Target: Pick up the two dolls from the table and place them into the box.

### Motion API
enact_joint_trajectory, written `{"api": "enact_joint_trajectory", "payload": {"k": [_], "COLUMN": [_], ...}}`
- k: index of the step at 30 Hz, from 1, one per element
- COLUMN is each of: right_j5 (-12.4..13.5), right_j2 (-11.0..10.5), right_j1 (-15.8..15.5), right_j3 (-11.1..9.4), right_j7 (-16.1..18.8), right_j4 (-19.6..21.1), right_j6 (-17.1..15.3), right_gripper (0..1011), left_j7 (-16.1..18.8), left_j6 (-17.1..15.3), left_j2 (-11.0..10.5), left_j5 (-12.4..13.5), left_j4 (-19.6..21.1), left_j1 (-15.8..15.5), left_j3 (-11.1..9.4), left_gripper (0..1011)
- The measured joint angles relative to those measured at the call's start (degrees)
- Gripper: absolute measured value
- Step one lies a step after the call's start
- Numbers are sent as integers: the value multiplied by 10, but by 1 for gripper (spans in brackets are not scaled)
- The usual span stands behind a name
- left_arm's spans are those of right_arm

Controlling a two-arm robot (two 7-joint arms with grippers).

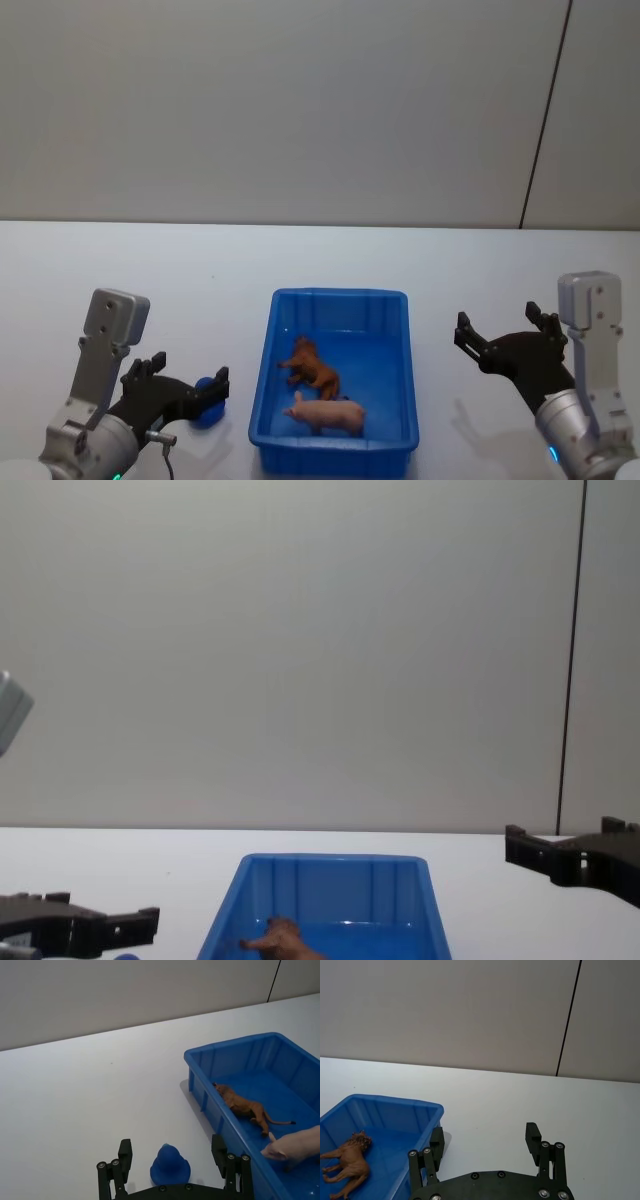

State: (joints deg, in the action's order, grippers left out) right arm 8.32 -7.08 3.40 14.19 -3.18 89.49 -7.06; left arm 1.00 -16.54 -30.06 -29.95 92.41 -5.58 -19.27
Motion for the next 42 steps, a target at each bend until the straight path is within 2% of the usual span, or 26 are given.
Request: {"api": "enact_joint_trajectory", "payload": {"k": [19, 42], "right_j5": [0, 0], "right_j2": [0, 0], "right_j1": [0, 0], "right_j3": [0, 0], "right_j7": [0, 0], "right_j4": [0, 0], "right_j6": [0, 0], "right_gripper": [1001, 1001], "left_j7": [-57, -102], "left_j6": [-13, -45], "left_j2": [16, 36], "left_j5": [13, 41], "left_j4": [-56, -111], "left_j1": [-31, -72], "left_j3": [1, 0], "left_gripper": [1001, 1001]}}
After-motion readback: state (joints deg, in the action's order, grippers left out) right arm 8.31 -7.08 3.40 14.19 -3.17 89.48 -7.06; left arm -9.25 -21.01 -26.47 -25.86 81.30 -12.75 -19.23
